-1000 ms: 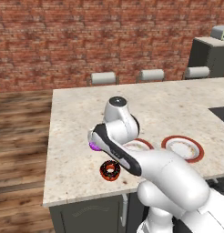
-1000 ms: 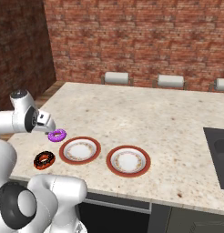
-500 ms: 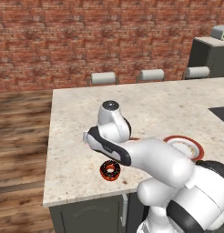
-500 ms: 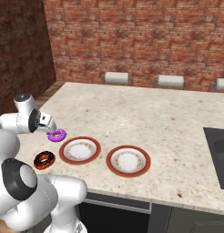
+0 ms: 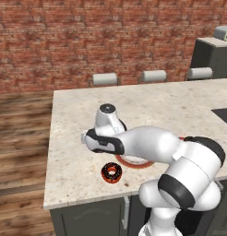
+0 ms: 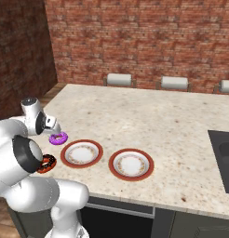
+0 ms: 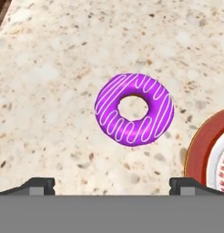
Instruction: Place the pastries on the plates.
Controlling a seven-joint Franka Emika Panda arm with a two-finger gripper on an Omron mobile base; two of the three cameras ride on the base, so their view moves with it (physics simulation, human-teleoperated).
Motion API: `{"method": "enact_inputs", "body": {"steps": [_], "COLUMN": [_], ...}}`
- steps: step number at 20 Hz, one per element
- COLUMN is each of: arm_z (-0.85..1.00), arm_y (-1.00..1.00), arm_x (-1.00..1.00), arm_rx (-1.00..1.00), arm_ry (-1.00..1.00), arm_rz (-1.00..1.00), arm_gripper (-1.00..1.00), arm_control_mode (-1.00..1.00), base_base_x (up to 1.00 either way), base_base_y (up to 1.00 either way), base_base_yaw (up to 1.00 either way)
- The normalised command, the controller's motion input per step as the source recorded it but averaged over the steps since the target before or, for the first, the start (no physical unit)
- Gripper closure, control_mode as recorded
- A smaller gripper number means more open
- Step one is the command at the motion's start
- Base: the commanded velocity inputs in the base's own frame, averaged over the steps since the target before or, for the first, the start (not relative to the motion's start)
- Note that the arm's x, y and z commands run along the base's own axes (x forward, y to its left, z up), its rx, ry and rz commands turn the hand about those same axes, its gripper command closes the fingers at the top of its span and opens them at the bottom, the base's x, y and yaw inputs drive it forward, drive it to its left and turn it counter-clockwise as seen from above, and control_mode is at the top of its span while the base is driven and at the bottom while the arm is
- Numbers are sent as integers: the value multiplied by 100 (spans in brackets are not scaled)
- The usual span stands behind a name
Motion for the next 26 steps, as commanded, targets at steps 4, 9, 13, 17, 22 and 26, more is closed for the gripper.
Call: {"method": "enact_inputs", "body": {"steps": [4,9,13,17,22,26], "arm_z": [-14,-23,-28,-19,-24,-31], "arm_y": [12,9,10,3,2,15], "arm_x": [38,28,19,29,22,22], "arm_rx": [0,0,0,0,0,0], "arm_ry": [0,0,0,0,0,0], "arm_rz": [0,0,0,0,0,0], "arm_gripper": [-100,-100,-100,-100,-100,-100], "arm_control_mode": [-100,-100,-100,-100,-100,-100], "base_base_x": [0,0,0,0,0,0], "base_base_y": [0,0,0,0,0,0], "base_base_yaw": [0,0,0,0,0,0]}}
